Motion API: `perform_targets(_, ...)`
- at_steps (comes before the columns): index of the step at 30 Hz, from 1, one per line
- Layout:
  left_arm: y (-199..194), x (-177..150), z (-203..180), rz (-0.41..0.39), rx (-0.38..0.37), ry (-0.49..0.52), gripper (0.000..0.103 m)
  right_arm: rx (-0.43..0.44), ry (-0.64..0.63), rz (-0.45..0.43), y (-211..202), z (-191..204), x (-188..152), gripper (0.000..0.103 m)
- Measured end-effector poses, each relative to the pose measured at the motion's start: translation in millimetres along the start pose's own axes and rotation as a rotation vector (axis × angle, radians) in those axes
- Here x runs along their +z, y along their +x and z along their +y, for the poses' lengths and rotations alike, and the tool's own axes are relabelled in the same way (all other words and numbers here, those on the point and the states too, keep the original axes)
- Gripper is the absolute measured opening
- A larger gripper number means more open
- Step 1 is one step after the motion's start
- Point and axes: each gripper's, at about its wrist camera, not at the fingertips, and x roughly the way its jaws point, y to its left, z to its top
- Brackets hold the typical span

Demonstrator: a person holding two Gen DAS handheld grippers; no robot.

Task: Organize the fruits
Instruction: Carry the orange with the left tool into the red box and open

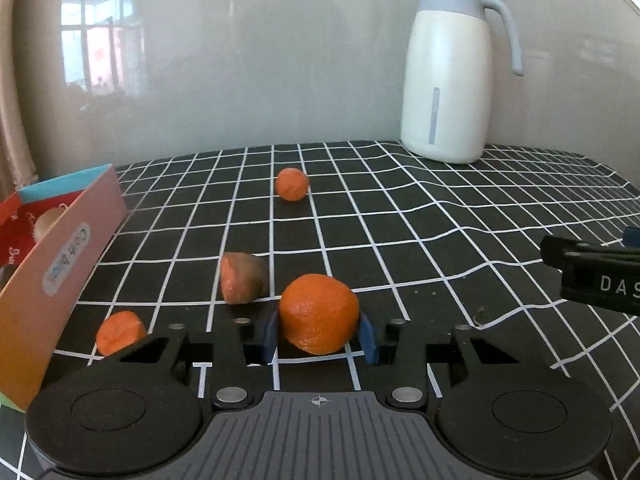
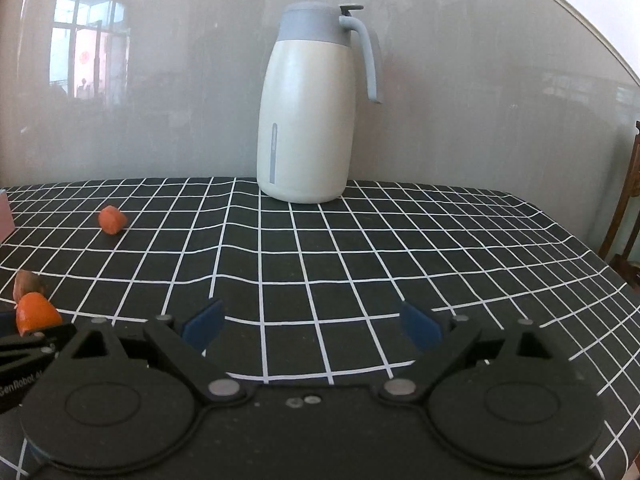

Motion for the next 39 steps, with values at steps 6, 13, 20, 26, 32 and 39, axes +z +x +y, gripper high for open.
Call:
perform_targets(6, -17, 0, -1, -0.047, -0.012, 0.016, 0.040, 0.005, 0.000, -0.002, 0, 3, 0, 0.094)
perform_targets(13, -39, -3, -6, -0.091, -0.026, 0.083, 0.040, 0.023, -0.004, -0.003, -1, 15, 3, 0.094)
perform_targets(20, -63, 6, 20, -0.155, 0.019, 0.071, 0.040, 0.043, -0.022, -0.003, -1, 33, 4, 0.094)
perform_targets(26, -77, 9, 53, -0.188, 0.062, 0.041, 0.040, 0.072, -0.035, -0.009, -4, 54, 5, 0.094)
perform_targets(32, -88, 9, 87, -0.213, 0.119, 0.013, 0.040, 0.097, -0.064, -0.017, -8, 80, 4, 0.096)
perform_targets(39, -93, 7, 137, -0.218, 0.202, -0.042, 0.040, 0.114, -0.102, -0.020, -10, 103, 3, 0.096)
